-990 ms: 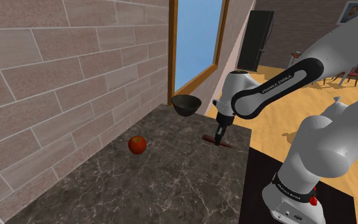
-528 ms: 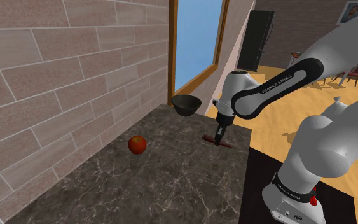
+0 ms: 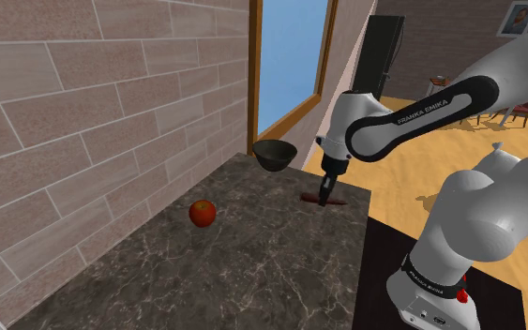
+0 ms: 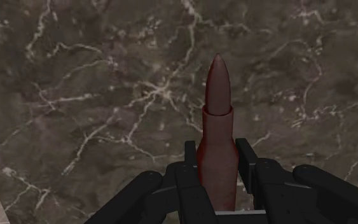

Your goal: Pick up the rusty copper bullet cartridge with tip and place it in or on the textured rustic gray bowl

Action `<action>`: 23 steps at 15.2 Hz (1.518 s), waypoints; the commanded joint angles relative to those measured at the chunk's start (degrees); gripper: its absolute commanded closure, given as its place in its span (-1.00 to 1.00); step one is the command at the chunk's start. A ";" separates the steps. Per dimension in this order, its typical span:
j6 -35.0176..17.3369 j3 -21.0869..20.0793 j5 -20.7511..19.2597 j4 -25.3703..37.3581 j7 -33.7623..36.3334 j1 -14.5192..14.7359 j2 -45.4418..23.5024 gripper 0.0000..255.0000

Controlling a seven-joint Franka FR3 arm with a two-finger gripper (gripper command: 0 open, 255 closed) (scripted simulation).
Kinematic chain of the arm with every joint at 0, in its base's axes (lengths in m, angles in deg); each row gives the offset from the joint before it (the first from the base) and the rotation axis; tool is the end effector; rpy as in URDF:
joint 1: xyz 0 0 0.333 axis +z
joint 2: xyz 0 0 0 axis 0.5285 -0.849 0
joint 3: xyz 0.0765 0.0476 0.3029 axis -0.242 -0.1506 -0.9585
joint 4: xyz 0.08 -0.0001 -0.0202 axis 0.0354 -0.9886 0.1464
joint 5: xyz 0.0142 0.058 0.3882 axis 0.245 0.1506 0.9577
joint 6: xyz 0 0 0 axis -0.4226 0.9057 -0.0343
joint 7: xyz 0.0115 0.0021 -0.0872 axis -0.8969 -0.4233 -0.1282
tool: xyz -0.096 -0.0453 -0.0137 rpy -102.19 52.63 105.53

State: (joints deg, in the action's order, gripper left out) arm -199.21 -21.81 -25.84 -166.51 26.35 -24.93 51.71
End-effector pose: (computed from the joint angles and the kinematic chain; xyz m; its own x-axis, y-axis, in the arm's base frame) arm 0.3187 -0.0039 0.3396 0.9730 0.2278 0.0376 0.2297 -0.9716 -0.0572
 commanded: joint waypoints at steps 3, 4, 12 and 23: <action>4.26 -0.36 0.00 1.82 0.28 -0.11 2.41 1.00; 5.32 -0.45 0.01 2.29 0.35 -0.13 3.00 1.00; 13.28 -1.10 0.17 6.55 0.83 -0.18 6.71 1.00; 22.98 -1.82 0.54 13.60 1.33 -0.03 9.39 1.00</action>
State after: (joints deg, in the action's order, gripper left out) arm -177.04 -23.65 -25.28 -153.51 27.72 -24.93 60.91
